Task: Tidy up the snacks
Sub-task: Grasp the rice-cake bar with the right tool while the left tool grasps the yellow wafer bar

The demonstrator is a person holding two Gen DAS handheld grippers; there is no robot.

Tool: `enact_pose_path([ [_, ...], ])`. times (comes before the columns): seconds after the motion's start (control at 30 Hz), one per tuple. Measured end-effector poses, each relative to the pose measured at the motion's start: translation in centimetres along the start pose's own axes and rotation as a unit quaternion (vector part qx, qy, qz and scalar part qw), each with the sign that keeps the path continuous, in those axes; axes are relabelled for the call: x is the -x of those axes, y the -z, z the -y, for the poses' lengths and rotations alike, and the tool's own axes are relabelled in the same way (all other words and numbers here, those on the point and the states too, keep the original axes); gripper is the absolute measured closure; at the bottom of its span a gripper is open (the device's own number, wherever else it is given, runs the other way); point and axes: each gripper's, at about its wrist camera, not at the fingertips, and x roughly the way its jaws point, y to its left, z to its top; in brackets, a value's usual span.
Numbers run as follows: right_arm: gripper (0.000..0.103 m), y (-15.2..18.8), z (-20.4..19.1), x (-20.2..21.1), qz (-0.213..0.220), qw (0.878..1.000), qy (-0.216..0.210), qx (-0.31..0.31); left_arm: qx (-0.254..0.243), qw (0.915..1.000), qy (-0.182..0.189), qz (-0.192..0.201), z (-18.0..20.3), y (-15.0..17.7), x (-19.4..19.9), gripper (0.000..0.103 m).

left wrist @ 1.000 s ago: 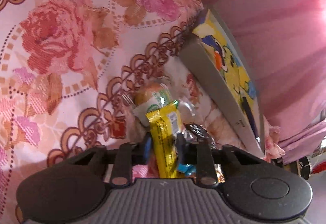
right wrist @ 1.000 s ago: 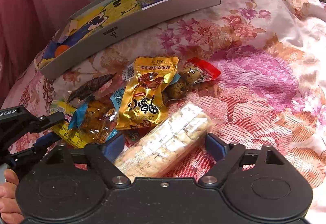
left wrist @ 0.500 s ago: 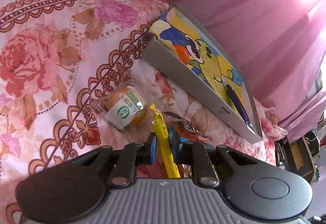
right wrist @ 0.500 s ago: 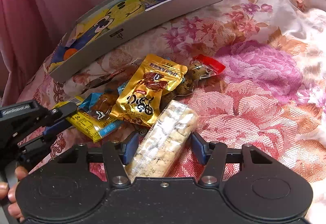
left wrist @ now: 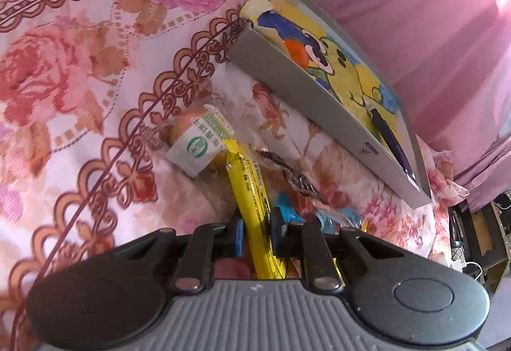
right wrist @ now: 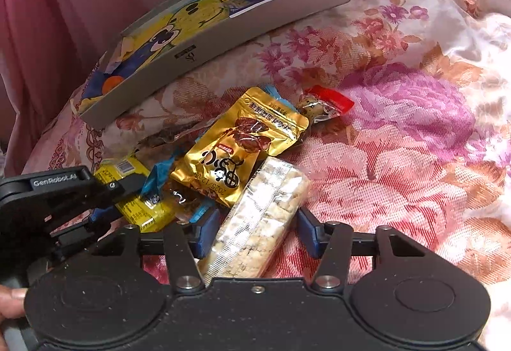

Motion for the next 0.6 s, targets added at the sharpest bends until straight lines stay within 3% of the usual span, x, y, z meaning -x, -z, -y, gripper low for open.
enact_pose_path([
  [0.27,0.062,0.9,0.8,2.0,-0.027,0.999,-0.043,-0.019,0.01,0.9995,-0.013,-0.028,-0.2,1.6,3.7,0.092],
  [0.4,0.066,1.6,0.4,3.0,-0.032,0.998,-0.053,0.011,0.004,0.999,-0.031,-0.033,-0.4,2.7,5.9,0.093],
  [0.6,0.068,2.6,-1.6,3.6,-0.022,0.993,-0.06,0.094,-0.049,0.9965,-0.056,-0.037,0.7,4.3,8.6,0.093],
])
